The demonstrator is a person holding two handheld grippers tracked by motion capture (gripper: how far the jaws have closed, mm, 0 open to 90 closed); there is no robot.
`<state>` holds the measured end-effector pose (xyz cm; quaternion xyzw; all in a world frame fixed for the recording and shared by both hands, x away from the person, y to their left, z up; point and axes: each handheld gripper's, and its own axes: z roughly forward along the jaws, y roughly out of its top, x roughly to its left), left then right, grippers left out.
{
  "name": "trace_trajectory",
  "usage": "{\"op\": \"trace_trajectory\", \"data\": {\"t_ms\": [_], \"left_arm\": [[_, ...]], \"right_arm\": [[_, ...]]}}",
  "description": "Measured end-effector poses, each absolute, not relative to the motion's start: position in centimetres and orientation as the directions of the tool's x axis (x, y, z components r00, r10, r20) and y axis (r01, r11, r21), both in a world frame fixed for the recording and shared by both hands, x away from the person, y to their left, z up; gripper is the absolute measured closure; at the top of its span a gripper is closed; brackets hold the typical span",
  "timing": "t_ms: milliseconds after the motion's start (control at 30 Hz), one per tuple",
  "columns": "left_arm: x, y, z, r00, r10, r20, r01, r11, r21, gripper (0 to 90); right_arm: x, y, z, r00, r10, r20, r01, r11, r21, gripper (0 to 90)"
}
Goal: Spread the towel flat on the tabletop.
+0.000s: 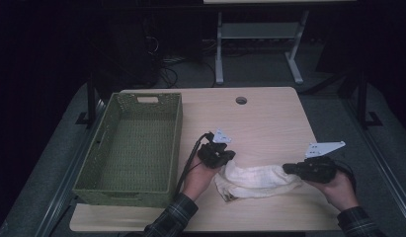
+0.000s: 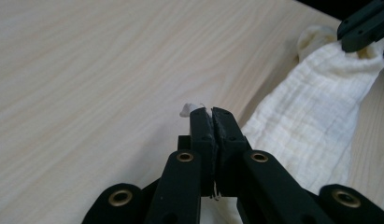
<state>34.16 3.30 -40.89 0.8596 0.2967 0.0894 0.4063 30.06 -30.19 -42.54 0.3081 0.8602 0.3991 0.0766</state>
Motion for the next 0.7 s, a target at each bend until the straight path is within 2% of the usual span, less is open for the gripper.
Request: {"op": "trace_trajectory", "data": {"t_ms": [233,433,700], "left_arm": [[35.4,3.9,-40.0,0.768,0.636,-0.074,0.447,-0.449,0.774,87.8],[36.8,4.0,-39.7,0.735,0.675,-0.071,0.453,-0.410,0.792,87.8],[38.6,3.9,-40.7,0.700,0.708,-0.097,0.480,-0.366,0.797,87.8]], "right_arm": [[30.8,-30.4,-42.0,-0.789,0.607,0.093,0.452,0.472,0.757,85.4],[33.1,-30.3,-41.4,-0.775,0.628,0.073,0.439,0.450,0.778,84.8],[36.0,-30.4,-42.4,-0.754,0.650,0.095,0.473,0.437,0.765,82.4]]}}
